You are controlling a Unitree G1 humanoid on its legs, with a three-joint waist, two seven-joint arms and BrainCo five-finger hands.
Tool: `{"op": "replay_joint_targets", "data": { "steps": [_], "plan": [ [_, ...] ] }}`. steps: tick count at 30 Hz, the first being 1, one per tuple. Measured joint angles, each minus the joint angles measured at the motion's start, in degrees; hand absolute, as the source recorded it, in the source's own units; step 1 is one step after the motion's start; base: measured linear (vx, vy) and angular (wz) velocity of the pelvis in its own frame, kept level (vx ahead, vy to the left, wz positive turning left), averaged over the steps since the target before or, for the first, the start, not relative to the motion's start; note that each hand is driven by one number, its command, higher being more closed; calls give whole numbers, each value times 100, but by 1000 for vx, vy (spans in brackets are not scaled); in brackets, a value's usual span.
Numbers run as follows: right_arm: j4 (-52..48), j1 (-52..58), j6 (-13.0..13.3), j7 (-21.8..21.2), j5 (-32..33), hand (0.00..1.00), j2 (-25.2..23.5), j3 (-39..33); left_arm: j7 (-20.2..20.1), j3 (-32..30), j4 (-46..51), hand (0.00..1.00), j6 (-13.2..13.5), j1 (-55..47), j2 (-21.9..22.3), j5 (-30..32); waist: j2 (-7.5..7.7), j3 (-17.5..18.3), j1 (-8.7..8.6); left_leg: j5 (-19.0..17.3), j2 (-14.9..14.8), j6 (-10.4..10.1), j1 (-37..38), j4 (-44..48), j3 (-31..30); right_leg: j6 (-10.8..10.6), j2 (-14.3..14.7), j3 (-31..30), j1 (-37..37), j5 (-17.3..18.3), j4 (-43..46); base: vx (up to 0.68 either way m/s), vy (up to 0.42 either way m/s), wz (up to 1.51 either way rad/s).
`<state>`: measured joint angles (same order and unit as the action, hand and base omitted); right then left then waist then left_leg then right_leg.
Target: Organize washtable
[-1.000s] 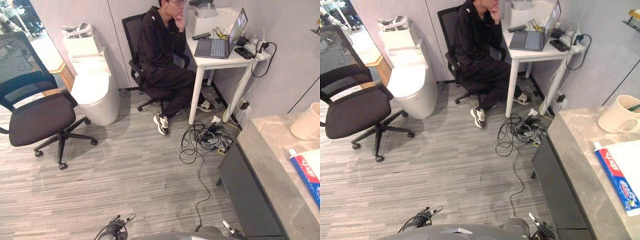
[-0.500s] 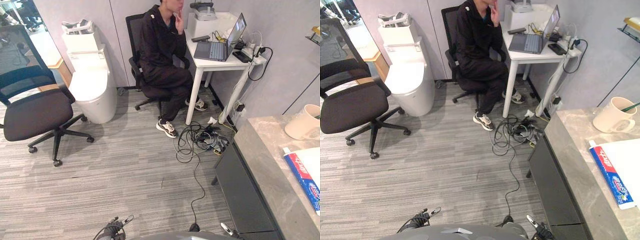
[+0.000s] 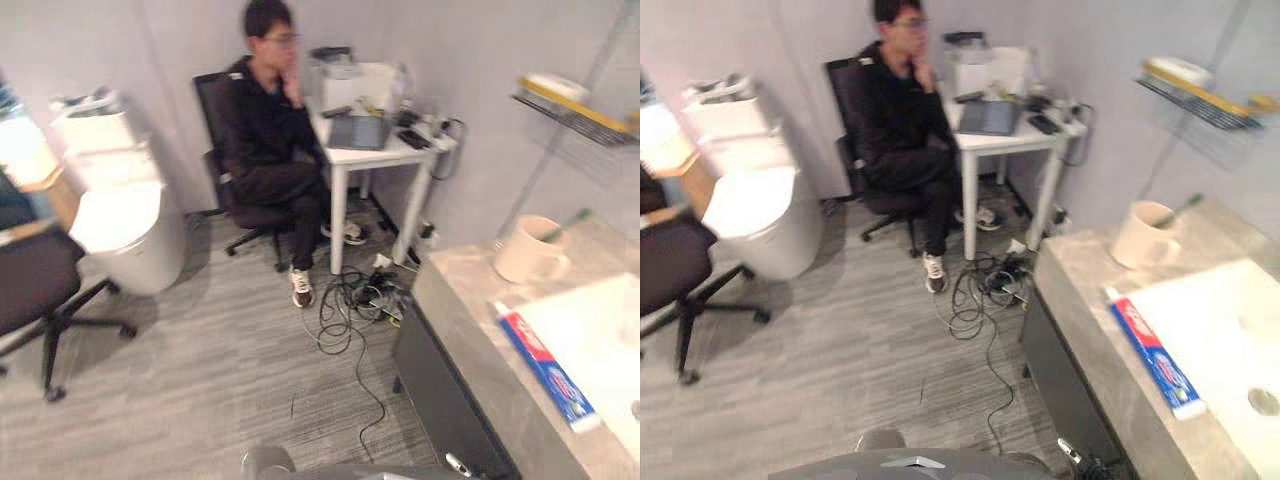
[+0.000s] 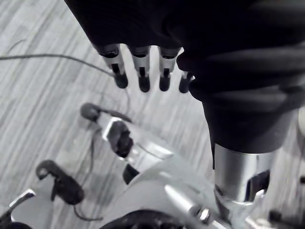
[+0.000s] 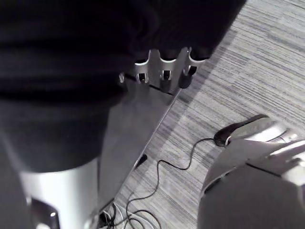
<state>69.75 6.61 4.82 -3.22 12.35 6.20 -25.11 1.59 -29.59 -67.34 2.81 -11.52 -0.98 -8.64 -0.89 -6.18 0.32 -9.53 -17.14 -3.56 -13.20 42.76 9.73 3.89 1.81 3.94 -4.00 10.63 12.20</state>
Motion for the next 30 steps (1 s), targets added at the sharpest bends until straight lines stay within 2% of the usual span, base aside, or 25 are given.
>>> {"op": "replay_joint_targets", "data": {
  "steps": [1,2,3,4,5,6,7,8,9,10,11,12,14,15,16,17,18,19,20,23,26,30],
  "plan": [
    [7,17,-8,-1,-6,0,-4,-4,0,31,2,0,11,-1,0,7,-3,-2,-4,21,29,-32,-22,-406,-115,-7,20,-159,29,51,63,211,-19,-154],
    [8,50,-12,-2,-17,0,-5,-20,0,33,16,0,25,-5,11,15,-7,4,-27,100,181,-159,-7,-1321,-657,-23,50,-509,121,171,237,253,43,-161],
    [9,39,-10,-3,-25,0,38,-18,2,33,59,0,30,-3,48,16,-59,0,-50,214,303,-345,21,-2128,-1450,-40,122,-888,265,302,452,299,112,-180],
    [11,37,-10,-2,-27,0,73,-21,6,38,78,0,35,14,66,16,-100,-8,-69,295,350,-477,67,-2577,-1984,-83,168,-1151,359,418,621,275,165,-147],
    [11,43,-10,-2,-34,0,91,-39,12,55,109,0,37,21,74,17,-116,-5,-111,333,398,-543,102,-2750,-2260,-123,178,-1299,410,519,749,282,223,-117],
    [7,69,-10,-3,-51,0,135,-48,18,125,141,0,48,48,79,19,-169,-26,-168,365,437,-603,188,-2879,-2438,-200,181,-1504,411,661,901,352,323,-120],
    [4,158,-10,-7,-56,0,230,-46,19,291,197,0,63,74,95,20,-282,11,-164,426,438,-709,309,-2987,-2297,-316,180,-1789,391,802,1072,468,474,-145],
    [4,238,-15,-12,-66,0,348,-57,14,502,238,0,133,78,129,22,-449,117,-171,451,454,-711,410,-3030,-2032,-443,179,-2061,391,995,1180,445,493,-132],
    [10,228,-22,-13,-65,0,379,-116,13,554,231,0,149,115,93,29,-425,128,-173,595,530,-967,396,-2885,-1983,-518,107,-2216,390,1086,1245,461,479,-118],
    [12,238,-21,-42,-56,0,200,-267,26,674,232,0,172,202,-56,30,-277,250,-222,334,807,-702,394,-2686,-1613,-636,-251,-2404,404,1116,1201,415,395,-98],
    [21,241,-40,-63,-43,0,68,-416,27,888,232,0,223,299,-212,44,-88,349,-276,198,952,-560,389,-2622,-1304,-750,-438,-2538,511,960,1192,371,342,-101],
    [18,208,-44,-62,-27,0,15,-470,26,985,235,0,251,371,-266,48,-79,369,-269,157,981,-505,403,-2631,-1121,-780,-498,-2639,627,842,1244,309,297,-120],
    [-6,52,-44,-72,2,0,-49,-497,23,1306,221,0,259,605,-368,61,-131,343,-245,47,1011,-270,667,-2824,-315,-733,-555,-2790,1151,305,1681,257,252,-157],
    [-8,28,-44,-72,2,0,-49,-496,30,1400,214,0,257,665,-367,66,-183,311,-250,36,1022,-209,783,-2883,-97,-696,-597,-2662,1304,171,1790,247,168,-162],
    [-21,-8,-47,-66,2,0,-43,-489,29,1561,216,0,256,746,-377,121,-210,290,-260,47,1034,-56,1010,-3054,283,-573,-737,-2101,1515,-85,2008,236,76,-133],
    [-26,-21,-49,-60,4,0,-52,-473,28,1691,223,0,259,793,-414,126,-287,239,-310,77,1069,25,1170,-3184,501,-560,-934,-1443,1643,-164,2170,300,-56,-148],
    [-25,19,-58,-52,5,0,-56,-482,32,1842,218,0,252,928,-433,128,-317,210,-347,94,1121,127,1484,-3400,778,-546,-1282,-36,1629,-117,2317,233,-103,-104],
    [-25,37,-59,-48,5,0,-60,-482,30,1845,224,0,253,972,-431,128,-328,204,-353,94,1127,128,1602,-3481,884,-515,-1363,497,1539,-96,2288,205,-77,-107],
    [-23,38,-58,-50,3,0,-68,-476,24,1842,229,0,257,1016,-428,146,-326,199,-352,91,1147,133,1772,-3607,1093,-464,-1413,1296,1362,-3,2058,110,36,-85],
    [-34,-98,-43,-60,-1,0,-55,-484,11,1839,167,0,236,1166,-413,235,-314,169,-322,91,1163,133,1894,-3729,1546,-507,-1390,1738,1231,34,1566,74,-7,-100],
    [11,-100,-58,-58,-15,0,-59,-625,-49,1841,81,0,229,1220,-186,239,-310,38,-331,109,1095,102,2053,-3772,1870,-504,-1380,2558,1002,30,1148,48,-79,-62],
    [-5,-127,-52,-61,-123,0,-29,-642,-118,1860,-6,0,198,1179,-107,241,-205,-29,-335,169,1064,3,2165,-3883,1980,-526,-1083,2486,695,-67,321,28,-43,-31]
  ]
}}
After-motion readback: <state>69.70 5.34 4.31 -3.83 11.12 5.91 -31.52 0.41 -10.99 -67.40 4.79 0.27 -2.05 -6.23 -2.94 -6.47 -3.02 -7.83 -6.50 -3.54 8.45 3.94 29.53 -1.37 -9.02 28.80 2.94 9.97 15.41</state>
